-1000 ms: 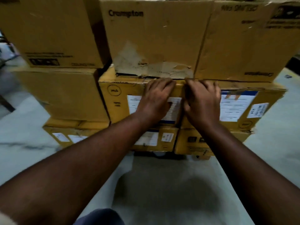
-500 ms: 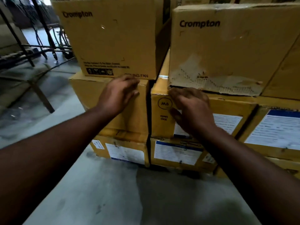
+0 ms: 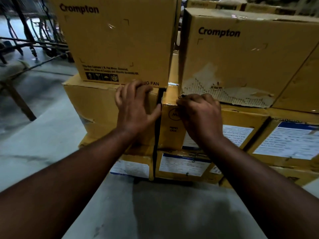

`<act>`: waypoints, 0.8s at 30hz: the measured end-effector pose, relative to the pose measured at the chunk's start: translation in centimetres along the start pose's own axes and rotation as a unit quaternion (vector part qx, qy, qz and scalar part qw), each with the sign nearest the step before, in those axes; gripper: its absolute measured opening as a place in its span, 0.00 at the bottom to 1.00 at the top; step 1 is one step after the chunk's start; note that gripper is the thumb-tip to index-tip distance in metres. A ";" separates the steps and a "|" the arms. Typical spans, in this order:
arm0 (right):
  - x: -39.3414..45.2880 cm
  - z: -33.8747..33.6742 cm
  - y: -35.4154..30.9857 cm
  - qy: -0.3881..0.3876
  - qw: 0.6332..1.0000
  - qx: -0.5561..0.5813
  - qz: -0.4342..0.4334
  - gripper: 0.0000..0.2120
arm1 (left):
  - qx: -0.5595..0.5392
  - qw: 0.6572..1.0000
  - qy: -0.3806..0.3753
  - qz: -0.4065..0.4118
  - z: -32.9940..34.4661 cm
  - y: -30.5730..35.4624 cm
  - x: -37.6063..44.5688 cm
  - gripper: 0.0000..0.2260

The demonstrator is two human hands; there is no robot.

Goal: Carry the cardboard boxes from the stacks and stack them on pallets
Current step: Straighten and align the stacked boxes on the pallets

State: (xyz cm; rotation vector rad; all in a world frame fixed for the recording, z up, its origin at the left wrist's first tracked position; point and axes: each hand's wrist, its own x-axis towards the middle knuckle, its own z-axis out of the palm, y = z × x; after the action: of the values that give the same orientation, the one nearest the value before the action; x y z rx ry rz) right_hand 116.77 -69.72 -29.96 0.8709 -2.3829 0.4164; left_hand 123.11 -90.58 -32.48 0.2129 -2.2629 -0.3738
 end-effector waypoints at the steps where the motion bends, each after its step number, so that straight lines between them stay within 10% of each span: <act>1: 0.0 0.0 -0.2 -0.001 1.000 0.003 0.011 0.15 | -0.032 0.999 0.014 -0.018 0.0 -0.4 -0.3 0.26; 14: 1.0 2.2 -4.4 -0.016 0.996 0.056 -0.060 0.24 | -0.169 0.886 0.186 -0.389 -3.7 -11.6 1.1 0.55; 18: 2.5 2.9 -4.4 0.013 0.988 0.153 -0.005 0.20 | -0.274 0.833 0.142 -0.459 -4.4 -13.1 1.4 0.50; 24: 2.8 3.3 -4.7 0.031 0.984 0.176 -0.008 0.15 | -0.241 0.866 0.145 -0.414 -4.8 -13.2 0.4 0.43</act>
State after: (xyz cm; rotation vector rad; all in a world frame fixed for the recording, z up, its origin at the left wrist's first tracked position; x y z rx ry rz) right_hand 116.82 -76.09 -30.39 1.0121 -2.2798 0.8651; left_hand 126.87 -104.12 -33.62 0.9134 -1.6059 -1.2439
